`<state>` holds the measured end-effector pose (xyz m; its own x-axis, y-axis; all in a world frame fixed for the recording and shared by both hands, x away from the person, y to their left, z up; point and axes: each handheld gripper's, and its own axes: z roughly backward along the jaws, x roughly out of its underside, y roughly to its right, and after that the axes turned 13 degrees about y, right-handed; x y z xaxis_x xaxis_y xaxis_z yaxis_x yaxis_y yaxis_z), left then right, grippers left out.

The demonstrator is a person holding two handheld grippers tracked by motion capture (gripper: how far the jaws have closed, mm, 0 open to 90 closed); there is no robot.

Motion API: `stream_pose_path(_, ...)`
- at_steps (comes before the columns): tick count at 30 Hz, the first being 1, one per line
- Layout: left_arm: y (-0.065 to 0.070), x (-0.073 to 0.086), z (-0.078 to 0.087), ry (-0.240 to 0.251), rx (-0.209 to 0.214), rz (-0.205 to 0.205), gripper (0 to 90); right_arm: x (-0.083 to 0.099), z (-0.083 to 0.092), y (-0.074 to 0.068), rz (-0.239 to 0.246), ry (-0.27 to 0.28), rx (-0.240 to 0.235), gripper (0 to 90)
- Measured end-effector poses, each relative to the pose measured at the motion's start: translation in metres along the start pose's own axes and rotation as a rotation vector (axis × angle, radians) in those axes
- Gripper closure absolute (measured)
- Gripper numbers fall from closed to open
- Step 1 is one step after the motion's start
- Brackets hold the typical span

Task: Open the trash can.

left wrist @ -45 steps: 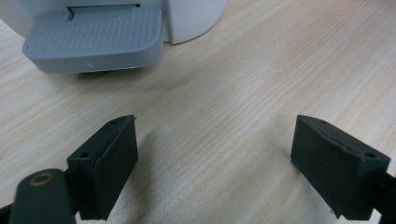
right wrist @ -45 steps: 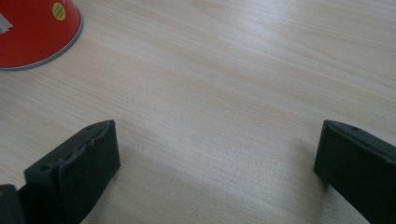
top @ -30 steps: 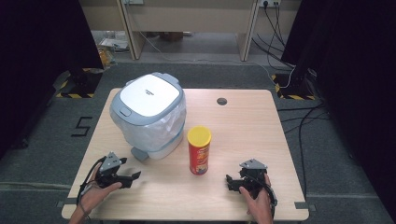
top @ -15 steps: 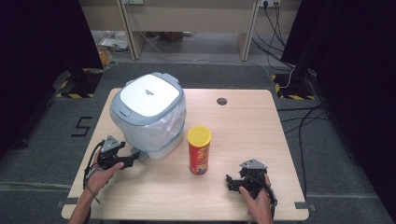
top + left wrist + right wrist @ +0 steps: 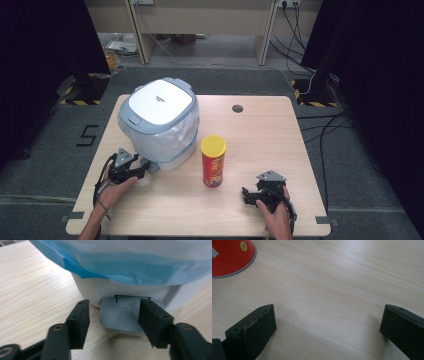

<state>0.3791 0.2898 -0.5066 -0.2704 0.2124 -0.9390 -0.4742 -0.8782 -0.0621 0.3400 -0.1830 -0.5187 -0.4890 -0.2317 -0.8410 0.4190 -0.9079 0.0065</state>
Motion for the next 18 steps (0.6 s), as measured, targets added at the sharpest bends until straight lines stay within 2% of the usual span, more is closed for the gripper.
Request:
stream_pose_path(2,0.002,0.001,0.001,0.006,0.002,-0.007,47.4,0.0,0.0,0.0,-0.001,0.0,0.0,0.3)
stream_pose_path(9,0.006,0.002,0.002,0.01,0.034,0.023,49.4,0.0,0.0,0.0,0.0,0.0,0.0,0.4)
stream_pose_path(15,0.016,0.0,0.003,-0.002,0.046,0.016,48.7,0.0,0.0,0.0,0.0,0.0,-0.001,0.3)
stream_pose_path(18,0.026,-0.001,0.002,0.005,0.045,0.006,48.6,0.0,0.0,0.0,0.0,0.0,-0.001,0.3)
